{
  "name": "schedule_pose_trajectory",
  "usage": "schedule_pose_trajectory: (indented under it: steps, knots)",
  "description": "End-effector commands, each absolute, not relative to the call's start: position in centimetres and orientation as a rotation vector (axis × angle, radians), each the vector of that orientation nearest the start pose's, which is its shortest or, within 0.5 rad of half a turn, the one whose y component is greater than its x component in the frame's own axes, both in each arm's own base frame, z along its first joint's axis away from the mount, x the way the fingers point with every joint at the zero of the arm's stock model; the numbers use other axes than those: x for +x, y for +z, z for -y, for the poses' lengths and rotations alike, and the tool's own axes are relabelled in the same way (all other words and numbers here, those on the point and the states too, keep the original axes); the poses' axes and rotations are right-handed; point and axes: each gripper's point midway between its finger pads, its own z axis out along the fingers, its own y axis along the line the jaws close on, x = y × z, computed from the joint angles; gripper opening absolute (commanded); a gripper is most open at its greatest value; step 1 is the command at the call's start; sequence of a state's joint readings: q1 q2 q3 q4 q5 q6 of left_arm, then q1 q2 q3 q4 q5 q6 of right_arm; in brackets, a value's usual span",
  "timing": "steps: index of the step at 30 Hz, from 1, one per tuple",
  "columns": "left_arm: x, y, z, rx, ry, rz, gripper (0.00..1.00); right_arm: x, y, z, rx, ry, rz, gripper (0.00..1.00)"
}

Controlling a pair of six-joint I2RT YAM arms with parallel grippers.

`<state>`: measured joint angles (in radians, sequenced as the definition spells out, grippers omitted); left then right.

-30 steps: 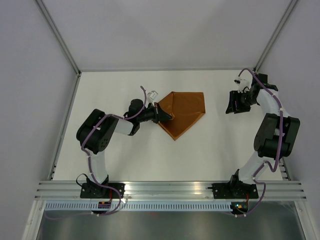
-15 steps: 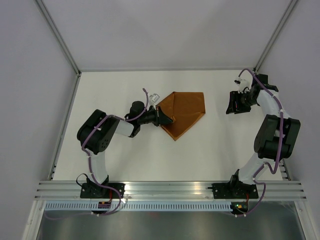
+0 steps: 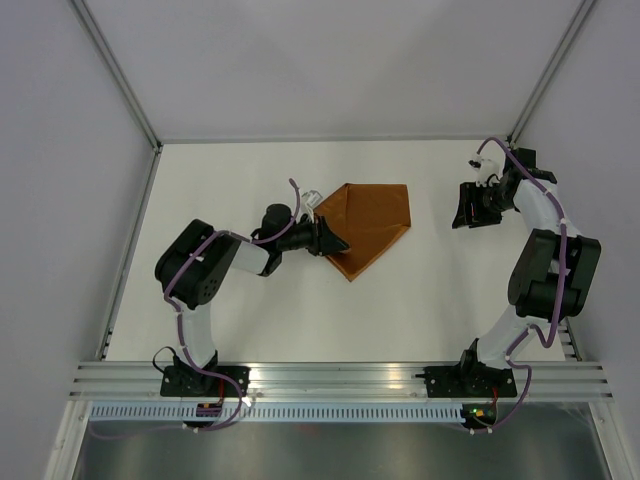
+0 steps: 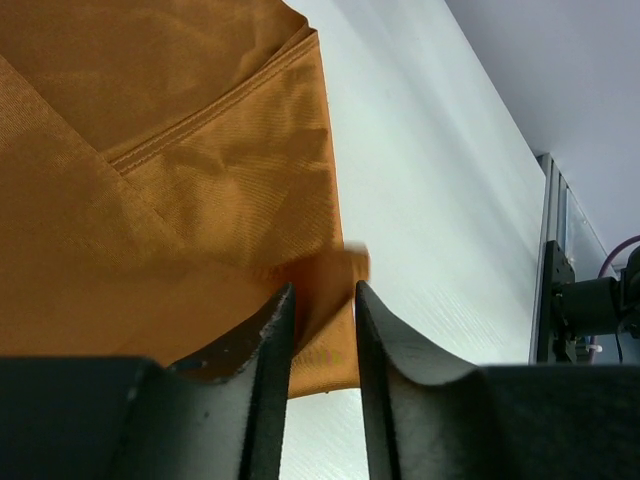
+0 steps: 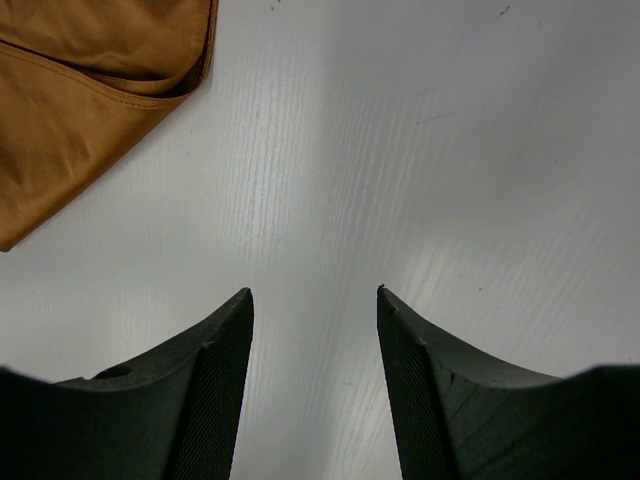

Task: Fold the napkin, place the utensils inside, and roll it up
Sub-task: Fold the napkin at the center of the board.

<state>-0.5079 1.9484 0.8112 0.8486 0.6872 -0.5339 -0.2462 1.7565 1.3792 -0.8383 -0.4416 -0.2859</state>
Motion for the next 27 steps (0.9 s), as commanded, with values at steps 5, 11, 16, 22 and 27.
schedule_pose_trajectory:
  steps: [5, 11, 16, 22, 27]
  knots:
    - [33.0, 8.0, 33.9, 0.593, -1.322, -1.884, 0.45, 37.0, 11.4, 3.0, -0.173, 0.413, -2.617, 0.59]
    - [32.9, 9.1, 34.3, 0.602, -1.327, -1.857, 0.49, 37.1, 11.9, 3.2, -0.179, 0.4, -2.614, 0.59]
    - [32.8, 11.4, 34.6, 0.615, -1.339, -1.808, 0.49, 37.0, 12.2, 3.1, -0.189, 0.404, -2.609, 0.59]
    - [32.7, 13.7, 34.6, 0.624, -1.337, -1.769, 0.52, 37.1, 12.4, 2.7, -0.192, 0.431, -2.598, 0.59]
    - [33.1, 14.6, 34.4, 0.59, -1.318, -1.756, 0.53, 37.2, 12.7, 2.6, -0.204, 0.438, -2.589, 0.59]
